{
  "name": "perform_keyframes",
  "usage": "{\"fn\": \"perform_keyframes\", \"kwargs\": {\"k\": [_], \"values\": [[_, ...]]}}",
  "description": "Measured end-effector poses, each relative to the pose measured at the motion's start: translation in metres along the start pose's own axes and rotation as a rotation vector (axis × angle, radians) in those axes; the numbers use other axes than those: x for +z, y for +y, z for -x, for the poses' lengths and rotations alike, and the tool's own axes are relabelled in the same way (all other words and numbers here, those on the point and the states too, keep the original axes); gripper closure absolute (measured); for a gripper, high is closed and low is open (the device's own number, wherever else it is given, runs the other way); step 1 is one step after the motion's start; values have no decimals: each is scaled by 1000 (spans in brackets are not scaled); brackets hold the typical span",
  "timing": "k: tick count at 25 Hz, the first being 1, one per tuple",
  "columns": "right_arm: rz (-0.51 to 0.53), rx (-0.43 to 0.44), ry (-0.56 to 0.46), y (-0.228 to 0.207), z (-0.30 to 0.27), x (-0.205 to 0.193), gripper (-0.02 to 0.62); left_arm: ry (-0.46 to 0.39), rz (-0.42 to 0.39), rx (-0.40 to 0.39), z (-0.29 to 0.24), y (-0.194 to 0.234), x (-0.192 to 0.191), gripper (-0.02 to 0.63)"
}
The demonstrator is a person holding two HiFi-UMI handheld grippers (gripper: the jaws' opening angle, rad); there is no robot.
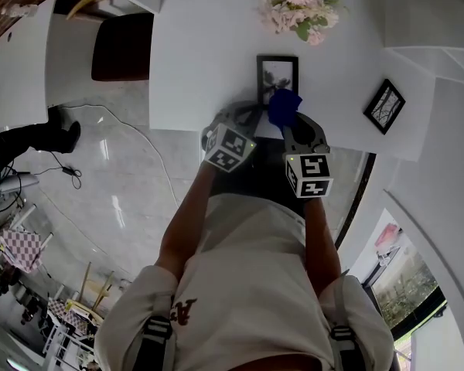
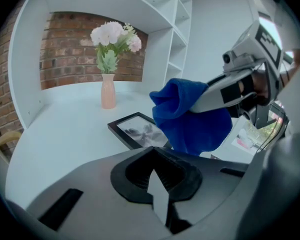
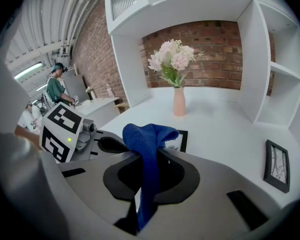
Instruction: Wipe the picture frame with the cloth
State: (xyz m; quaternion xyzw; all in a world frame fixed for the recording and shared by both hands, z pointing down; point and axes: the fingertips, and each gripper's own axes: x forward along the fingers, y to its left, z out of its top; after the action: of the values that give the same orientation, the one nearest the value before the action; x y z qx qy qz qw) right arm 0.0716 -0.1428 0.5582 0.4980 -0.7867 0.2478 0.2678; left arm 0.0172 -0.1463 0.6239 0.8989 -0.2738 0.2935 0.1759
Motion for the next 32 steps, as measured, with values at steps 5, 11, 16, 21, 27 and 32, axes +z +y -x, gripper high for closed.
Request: {"fn": "perform_keyframes", "kwargs": {"k": [5, 11, 16, 21, 27, 32], "values": [[-3, 16, 13, 1, -14, -5, 568, 30, 0, 16, -10, 3, -6, 606], [10, 49, 27, 5, -27, -5, 568, 45, 21, 26, -10, 4, -7, 606], [14, 80, 39, 9, -42, -5, 568, 62, 32, 38, -9, 5, -7, 606], [41, 117, 58, 16, -57, -8, 568, 65, 36, 48, -8, 6, -5, 606], [64, 134, 88, 18, -72, -15, 568, 67, 44, 59, -9, 6, -7, 606], [91, 137, 112, 17, -80, -21, 568, 68, 44, 65, -10, 5, -9, 606]]}}
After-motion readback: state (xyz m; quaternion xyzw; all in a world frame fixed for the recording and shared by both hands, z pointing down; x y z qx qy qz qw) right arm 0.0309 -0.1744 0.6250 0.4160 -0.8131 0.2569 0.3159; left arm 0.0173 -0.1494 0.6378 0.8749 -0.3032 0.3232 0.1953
